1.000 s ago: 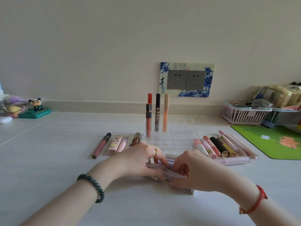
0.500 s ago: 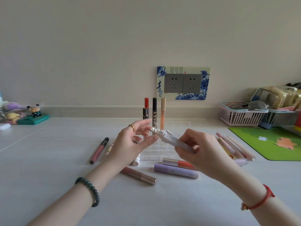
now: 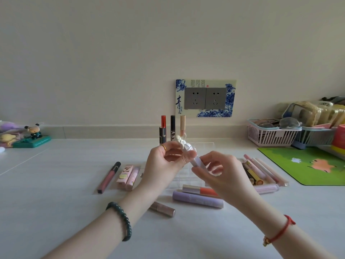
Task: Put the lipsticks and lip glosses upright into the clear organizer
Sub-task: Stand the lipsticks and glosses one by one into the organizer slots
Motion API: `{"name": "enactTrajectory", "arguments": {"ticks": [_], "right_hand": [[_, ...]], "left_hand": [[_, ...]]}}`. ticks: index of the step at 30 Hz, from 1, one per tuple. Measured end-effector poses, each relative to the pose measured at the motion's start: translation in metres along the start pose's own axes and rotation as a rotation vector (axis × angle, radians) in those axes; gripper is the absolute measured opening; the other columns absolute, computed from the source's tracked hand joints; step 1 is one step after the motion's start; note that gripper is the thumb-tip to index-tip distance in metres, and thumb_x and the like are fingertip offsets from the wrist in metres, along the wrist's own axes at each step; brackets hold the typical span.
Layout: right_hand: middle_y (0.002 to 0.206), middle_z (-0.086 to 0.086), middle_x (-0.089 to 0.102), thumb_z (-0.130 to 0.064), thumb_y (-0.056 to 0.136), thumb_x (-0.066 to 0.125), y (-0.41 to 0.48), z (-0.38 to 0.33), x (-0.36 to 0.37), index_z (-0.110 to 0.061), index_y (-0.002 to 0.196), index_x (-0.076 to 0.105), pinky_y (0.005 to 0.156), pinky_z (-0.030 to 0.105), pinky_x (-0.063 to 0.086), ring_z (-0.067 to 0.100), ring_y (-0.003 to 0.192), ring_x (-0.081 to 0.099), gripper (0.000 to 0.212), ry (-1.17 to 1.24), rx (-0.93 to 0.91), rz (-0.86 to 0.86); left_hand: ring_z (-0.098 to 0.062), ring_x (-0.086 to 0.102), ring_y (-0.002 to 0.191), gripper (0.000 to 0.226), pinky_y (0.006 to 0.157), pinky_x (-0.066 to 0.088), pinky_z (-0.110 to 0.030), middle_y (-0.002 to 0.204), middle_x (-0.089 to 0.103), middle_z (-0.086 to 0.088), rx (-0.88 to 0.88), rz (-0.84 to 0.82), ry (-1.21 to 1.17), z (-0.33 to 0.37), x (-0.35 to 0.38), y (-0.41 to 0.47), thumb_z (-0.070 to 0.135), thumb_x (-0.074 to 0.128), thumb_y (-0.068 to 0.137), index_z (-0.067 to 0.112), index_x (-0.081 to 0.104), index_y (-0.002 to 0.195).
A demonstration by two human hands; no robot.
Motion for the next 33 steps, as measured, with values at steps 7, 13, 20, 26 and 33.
{"name": "enactTrajectory", "arguments": {"ticks": [7,13,20,26,33], "right_hand": [[0.077,-0.007,0.066,-0.013,0.077,0.067,0.035,0.008,-0.013,-0.013,0.091,0.067,0.056,0.009,0.050,0.007,0.068,0.062,0.013,0.130,0.018,0.067],[0.083,0.001,0.065,-0.007,0.078,0.066,0.081,0.020,-0.020,-0.012,0.085,0.063,0.077,0.036,0.056,0.023,0.082,0.067,0.009,0.249,0.079,0.119],[0.088,0.005,0.066,-0.010,0.078,0.066,0.114,0.026,0.002,-0.008,0.091,0.063,0.079,0.029,0.051,0.019,0.082,0.063,0.013,0.103,0.061,0.009],[0.089,0.005,0.067,-0.010,0.077,0.067,0.116,0.043,0.017,-0.007,0.094,0.064,0.081,0.029,0.050,0.017,0.083,0.063,0.017,0.066,0.082,-0.056],[0.078,-0.001,0.065,-0.010,0.078,0.066,0.112,0.051,0.028,-0.010,0.085,0.067,0.075,0.020,0.048,0.010,0.073,0.061,0.007,-0.009,0.029,-0.113]], "left_hand": [[-0.008,0.067,0.077,0.041,0.074,0.056,-0.023,0.089,0.071,0.004,0.035,-0.027,0.004,0.008,0.014,0.012,0.037,0.070,0.062,0.021,0.063,0.099],[-0.004,0.065,0.070,0.009,0.068,0.053,-0.016,0.078,0.070,0.004,0.161,0.129,0.020,0.007,-0.029,0.020,0.016,0.064,0.079,0.024,0.065,0.084],[0.005,0.063,0.069,0.013,0.070,0.049,-0.008,0.073,0.070,0.008,0.112,0.220,0.177,-0.023,-0.088,0.032,0.012,0.060,0.084,0.024,0.064,0.082],[-0.010,0.063,0.092,0.010,0.080,0.050,-0.026,0.092,0.070,0.004,-0.041,0.126,0.419,-0.056,-0.114,0.031,0.023,0.062,0.083,0.033,0.064,0.084],[-0.017,0.064,0.089,0.012,0.062,0.054,-0.020,0.093,0.069,0.000,-0.084,0.118,0.490,-0.062,-0.121,0.031,0.026,0.062,0.084,0.037,0.064,0.081]]}}
Point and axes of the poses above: each hand's wrist, its own y-axis towards the middle knuckle, its own x-axis out of the palm, z = x × y, the point moved 4 cm from there along y, towards the middle knuckle
